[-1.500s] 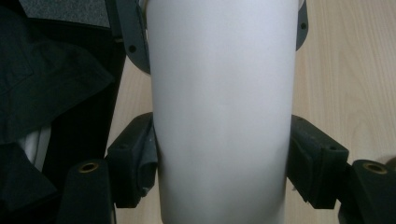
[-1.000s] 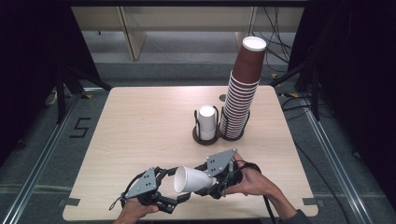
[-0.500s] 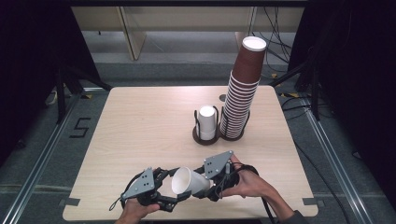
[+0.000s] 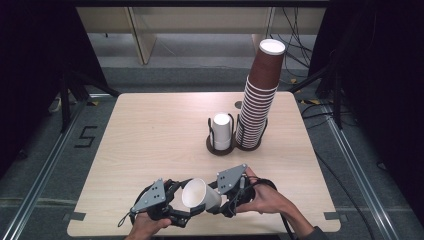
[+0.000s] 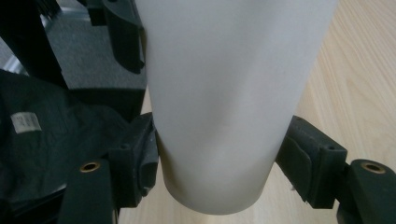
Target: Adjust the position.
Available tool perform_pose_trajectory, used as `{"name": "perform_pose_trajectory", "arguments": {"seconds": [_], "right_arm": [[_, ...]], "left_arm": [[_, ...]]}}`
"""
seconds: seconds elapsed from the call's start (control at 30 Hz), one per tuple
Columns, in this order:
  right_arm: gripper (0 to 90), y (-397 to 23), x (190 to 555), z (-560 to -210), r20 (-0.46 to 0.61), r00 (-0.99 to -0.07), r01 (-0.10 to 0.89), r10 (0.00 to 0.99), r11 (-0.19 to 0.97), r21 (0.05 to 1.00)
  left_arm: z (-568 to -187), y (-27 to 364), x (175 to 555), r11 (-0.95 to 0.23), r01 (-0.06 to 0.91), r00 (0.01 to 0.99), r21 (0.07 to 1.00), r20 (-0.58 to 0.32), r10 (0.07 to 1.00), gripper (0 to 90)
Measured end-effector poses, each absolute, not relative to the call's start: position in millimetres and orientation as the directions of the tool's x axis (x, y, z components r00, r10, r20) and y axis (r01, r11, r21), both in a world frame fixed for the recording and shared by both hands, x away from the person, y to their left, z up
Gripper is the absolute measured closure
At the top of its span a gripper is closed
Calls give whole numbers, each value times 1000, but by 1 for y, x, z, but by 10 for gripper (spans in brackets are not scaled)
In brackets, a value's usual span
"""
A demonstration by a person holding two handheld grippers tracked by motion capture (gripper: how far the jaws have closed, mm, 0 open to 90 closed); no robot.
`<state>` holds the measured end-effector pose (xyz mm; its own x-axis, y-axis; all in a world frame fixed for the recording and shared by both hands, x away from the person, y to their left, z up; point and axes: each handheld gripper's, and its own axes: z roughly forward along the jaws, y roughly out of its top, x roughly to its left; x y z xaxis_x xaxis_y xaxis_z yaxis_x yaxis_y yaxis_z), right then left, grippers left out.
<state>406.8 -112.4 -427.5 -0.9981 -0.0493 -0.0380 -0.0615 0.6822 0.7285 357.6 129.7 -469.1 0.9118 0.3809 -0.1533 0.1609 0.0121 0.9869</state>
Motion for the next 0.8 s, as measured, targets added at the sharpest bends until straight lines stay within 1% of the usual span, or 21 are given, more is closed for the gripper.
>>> {"name": "perform_pose_trajectory", "arguments": {"seconds": [0.1,0.27,0.3,0.33,0.4,0.5,0.57,0.63,0.67,0.77,0.8], "right_arm": [[331,-111,406,-428,-26,-998,-58,-57,665,745],[330,-109,405,-431,6,-998,-31,-55,650,759],[320,-109,405,-432,18,-999,-20,-51,648,761],[285,-108,406,-433,16,-999,-20,-48,658,753],[229,-109,406,-435,20,-1000,-1,-24,667,745],[211,-114,410,-434,22,-1000,24,11,667,745],[212,-119,413,-434,11,-999,37,43,668,743],[213,-125,417,-434,4,-995,71,102,668,741],[215,-128,419,-434,-9,-993,74,119,670,738],[220,-136,422,-438,-25,-982,110,188,674,731],[222,-139,423,-439,-27,-978,122,207,673,729]], "left_arm": [[-469,127,356,19,154,913,988,-150,380,192],[-468,127,355,22,150,915,989,-147,377,229],[-468,128,355,27,151,914,988,-150,377,234],[-467,129,356,21,151,913,988,-147,381,240],[-466,130,357,10,145,903,989,-136,408,246],[-466,134,359,5,160,877,987,-144,458,248],[-466,138,362,-12,167,852,986,-138,504,249],[-467,141,364,-35,160,832,987,-115,542,249],[-467,142,365,-44,154,819,987,-103,564,249],[-467,147,368,-98,175,771,980,-74,633,249],[-468,147,369,-90,180,760,980,-80,645,249]]}}
